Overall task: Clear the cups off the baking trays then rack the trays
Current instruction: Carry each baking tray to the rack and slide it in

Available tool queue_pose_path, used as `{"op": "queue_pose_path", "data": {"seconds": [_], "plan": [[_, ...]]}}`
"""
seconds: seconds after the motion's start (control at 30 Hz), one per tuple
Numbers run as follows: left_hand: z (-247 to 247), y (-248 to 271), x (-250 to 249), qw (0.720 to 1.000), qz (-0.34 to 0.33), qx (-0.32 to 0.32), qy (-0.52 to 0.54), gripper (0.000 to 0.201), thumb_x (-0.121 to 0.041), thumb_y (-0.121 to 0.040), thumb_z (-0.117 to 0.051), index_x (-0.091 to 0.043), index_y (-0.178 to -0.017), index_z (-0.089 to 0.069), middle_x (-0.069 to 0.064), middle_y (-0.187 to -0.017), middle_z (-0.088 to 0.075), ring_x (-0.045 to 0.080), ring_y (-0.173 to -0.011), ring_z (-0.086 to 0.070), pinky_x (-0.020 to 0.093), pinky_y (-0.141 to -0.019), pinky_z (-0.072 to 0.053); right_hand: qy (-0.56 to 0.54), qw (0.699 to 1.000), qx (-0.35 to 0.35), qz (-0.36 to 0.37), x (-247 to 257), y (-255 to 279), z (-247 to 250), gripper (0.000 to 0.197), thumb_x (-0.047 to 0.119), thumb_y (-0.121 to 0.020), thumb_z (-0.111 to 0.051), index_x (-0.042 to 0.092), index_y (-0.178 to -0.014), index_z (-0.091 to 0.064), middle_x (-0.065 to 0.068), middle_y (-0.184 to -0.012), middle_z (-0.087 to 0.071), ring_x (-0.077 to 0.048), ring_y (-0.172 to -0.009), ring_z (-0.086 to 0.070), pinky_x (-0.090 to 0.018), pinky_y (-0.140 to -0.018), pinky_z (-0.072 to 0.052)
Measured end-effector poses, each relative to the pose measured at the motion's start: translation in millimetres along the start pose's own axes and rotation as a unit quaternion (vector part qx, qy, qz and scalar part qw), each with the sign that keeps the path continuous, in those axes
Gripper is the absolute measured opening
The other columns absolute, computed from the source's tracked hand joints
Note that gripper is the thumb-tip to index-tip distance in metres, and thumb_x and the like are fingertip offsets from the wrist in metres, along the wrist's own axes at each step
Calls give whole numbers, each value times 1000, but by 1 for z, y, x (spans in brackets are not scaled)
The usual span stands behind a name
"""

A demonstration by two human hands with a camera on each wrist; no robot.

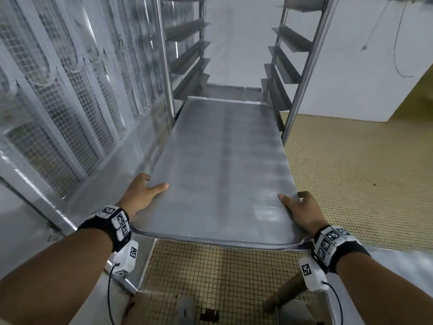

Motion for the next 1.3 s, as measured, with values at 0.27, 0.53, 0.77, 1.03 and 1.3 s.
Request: {"op": "queue_pose_path", "data": {"seconds": [0.27,0.53,0.77,1.03,1.3], "plan": [[-10,-102,14,999,-3,6,33,98,-82,-54,-79,-14,-121,-56,5,-118,-66,23,-104,-67,49,-96,-55,11,999,-3,-30,29,-54,-14,77,77,-72,-66,14,-115,-59,-1,-102,-71,-23,-90,-69,-44,-88,-57],[-18,-146,-26,998,-20,35,44,65,-55,-73,-84,-15,-114,-53,4,-108,-68,23,-93,-69,47,-87,-59,20,998,-11,-60,54,-102,-23,74,68,-81,-66,11,-126,-52,-4,-112,-66,-29,-101,-65,-44,-91,-52],[-24,-175,-43,999,-17,48,7,83,-56,-79,-78,-9,-137,-42,9,-128,-56,30,-114,-60,44,-99,-50,13,997,-15,-74,65,-124,-25,67,61,-86,-66,10,-127,-52,-4,-107,-63,-27,-96,-63,-38,-82,-48],[-18,-182,-37,998,-6,66,18,102,-80,-61,-74,-16,-135,-46,7,-130,-61,28,-113,-63,49,-98,-53,44,995,-11,-86,75,-118,-25,71,62,-89,-62,9,-134,-49,-10,-120,-65,-26,-94,-59,-38,-83,-48],[-11,-156,-49,989,-71,119,-59,102,-82,-57,-70,-28,-140,-49,2,-138,-59,23,-125,-58,46,-105,-49,145,987,64,-6,97,-80,-23,130,104,-51,-41,30,-156,-23,-13,-163,-9,-45,-142,-35,-60,-111,-38]]}}
Point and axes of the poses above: each hand's wrist, its own y-axis away from the middle knuckle, its own z-axis out of the back of the hand, x = y × z, the point moved 3 cm from there along -y, towards the middle knuckle
